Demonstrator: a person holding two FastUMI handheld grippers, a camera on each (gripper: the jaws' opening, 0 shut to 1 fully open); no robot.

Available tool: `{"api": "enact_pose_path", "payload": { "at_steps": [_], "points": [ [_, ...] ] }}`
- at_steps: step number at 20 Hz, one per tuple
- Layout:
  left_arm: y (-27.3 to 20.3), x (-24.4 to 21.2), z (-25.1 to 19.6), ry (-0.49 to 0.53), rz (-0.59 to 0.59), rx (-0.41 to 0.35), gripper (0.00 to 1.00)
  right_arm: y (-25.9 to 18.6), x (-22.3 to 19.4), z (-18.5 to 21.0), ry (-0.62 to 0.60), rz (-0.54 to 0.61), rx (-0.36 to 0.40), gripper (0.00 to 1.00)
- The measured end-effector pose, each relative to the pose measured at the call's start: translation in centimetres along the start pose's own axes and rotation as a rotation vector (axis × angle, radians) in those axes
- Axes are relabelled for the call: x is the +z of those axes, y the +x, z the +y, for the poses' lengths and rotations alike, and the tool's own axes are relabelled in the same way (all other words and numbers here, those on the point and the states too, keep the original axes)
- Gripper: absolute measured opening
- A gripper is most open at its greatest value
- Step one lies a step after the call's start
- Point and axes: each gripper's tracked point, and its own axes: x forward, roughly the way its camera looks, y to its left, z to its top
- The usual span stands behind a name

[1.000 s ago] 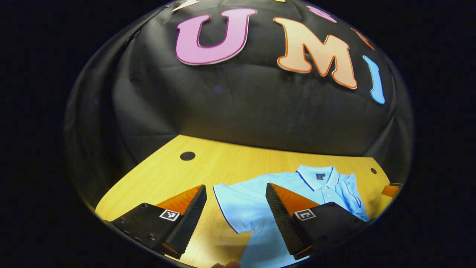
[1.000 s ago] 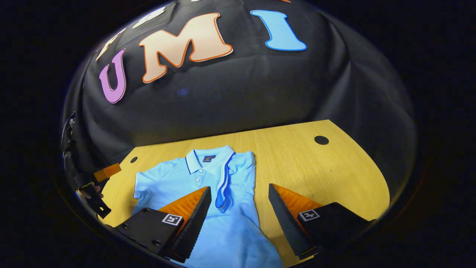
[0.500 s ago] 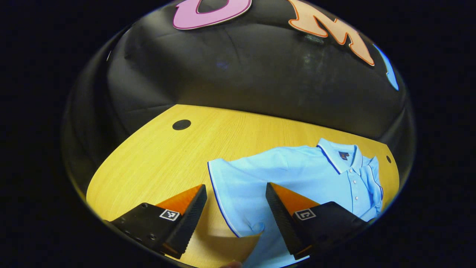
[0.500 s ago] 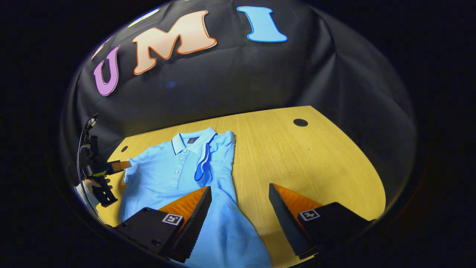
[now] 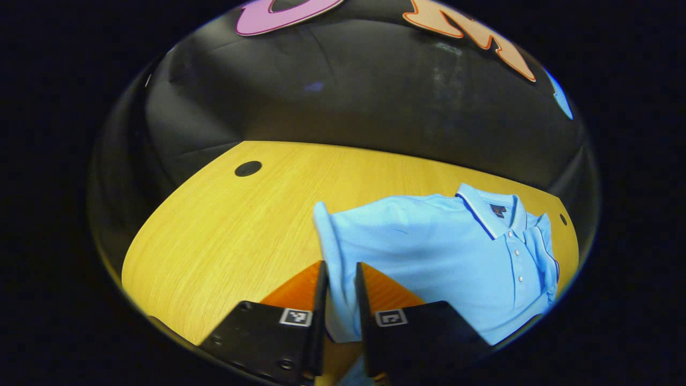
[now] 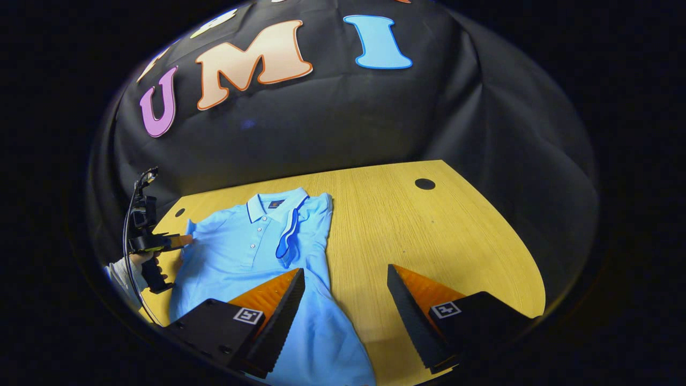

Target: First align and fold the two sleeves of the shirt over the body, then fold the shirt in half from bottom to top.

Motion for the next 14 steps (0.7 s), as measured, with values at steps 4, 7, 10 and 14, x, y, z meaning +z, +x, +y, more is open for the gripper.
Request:
{"api": "enact_pose_path", "payload": {
  "at_steps": [4, 7, 10, 14],
  "points": [
    [-0.3, 0.5, -1.0, -0.011, -0.008, 0.022, 0.00, -1.0, -0.8, -0.7, 0.008, 0.005, -0.002, 0.98],
    [-1.1, 1.6, -3.8, -0.025, -0.034, -0.034, 0.00, -1.8, -1.0, -1.3, 0.019, -0.002, -0.004, 0.98],
    [-2.4, 2.9, -7.7, 0.004, -0.054, -0.118, 0.00, -2.2, -1.3, -1.8, 0.032, -0.002, -0.009, 0.97],
    [-3.5, 3.0, -13.3, 0.059, -0.047, -0.215, 0.00, -2.2, -1.8, -2.0, 0.054, 0.000, -0.015, 0.98]
  ]
}}
